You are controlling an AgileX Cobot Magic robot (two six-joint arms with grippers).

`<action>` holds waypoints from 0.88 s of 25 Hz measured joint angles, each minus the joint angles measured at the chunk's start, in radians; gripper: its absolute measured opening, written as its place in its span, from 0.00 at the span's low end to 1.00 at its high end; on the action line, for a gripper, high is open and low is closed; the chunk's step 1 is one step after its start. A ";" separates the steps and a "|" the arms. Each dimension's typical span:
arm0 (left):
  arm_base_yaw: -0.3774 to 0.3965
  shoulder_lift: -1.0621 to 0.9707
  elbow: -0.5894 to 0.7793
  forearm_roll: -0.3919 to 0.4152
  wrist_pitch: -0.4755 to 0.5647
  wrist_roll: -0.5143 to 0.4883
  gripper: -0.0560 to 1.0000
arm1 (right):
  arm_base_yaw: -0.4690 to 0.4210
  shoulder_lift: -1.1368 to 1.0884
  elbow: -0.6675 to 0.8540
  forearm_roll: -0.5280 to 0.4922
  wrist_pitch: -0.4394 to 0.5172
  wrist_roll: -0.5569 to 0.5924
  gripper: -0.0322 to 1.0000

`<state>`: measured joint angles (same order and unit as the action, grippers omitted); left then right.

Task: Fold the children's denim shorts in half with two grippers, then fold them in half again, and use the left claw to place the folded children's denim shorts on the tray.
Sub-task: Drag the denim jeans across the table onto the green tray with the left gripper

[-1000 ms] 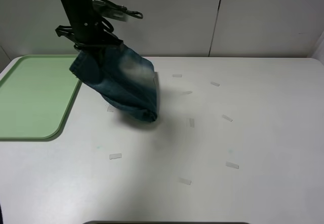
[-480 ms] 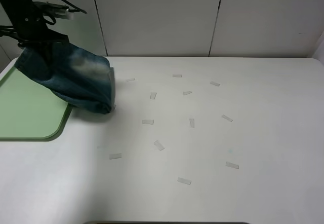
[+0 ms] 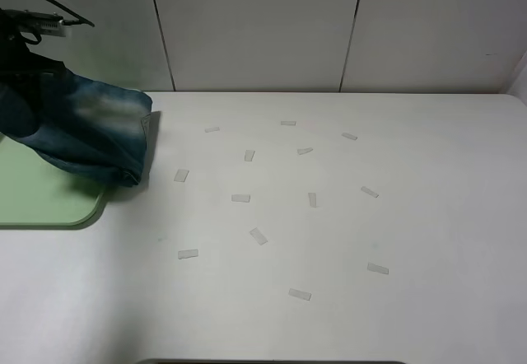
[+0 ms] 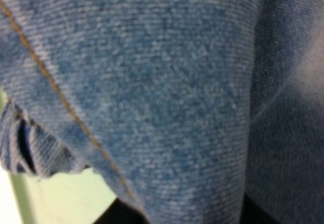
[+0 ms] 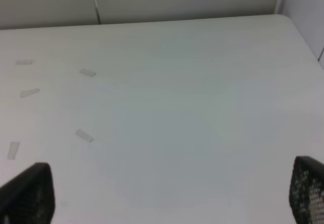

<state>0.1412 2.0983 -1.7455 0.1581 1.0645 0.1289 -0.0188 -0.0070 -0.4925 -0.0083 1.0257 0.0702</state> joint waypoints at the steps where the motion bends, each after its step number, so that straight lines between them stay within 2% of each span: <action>1: 0.001 0.002 0.000 0.011 -0.011 0.004 0.22 | 0.000 0.000 0.000 0.000 0.000 0.000 0.71; 8: 0.014 0.008 0.000 0.087 -0.078 0.014 0.22 | 0.000 0.000 0.000 0.000 0.000 0.000 0.71; 15: 0.053 0.040 0.000 0.098 -0.081 0.019 0.22 | 0.000 0.000 0.000 0.000 0.000 0.000 0.71; 22: 0.069 0.040 0.000 0.124 -0.133 0.041 0.22 | 0.000 0.000 0.000 0.000 0.000 0.000 0.71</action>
<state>0.2107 2.1379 -1.7455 0.2817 0.9317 0.1694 -0.0188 -0.0070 -0.4925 -0.0083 1.0257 0.0702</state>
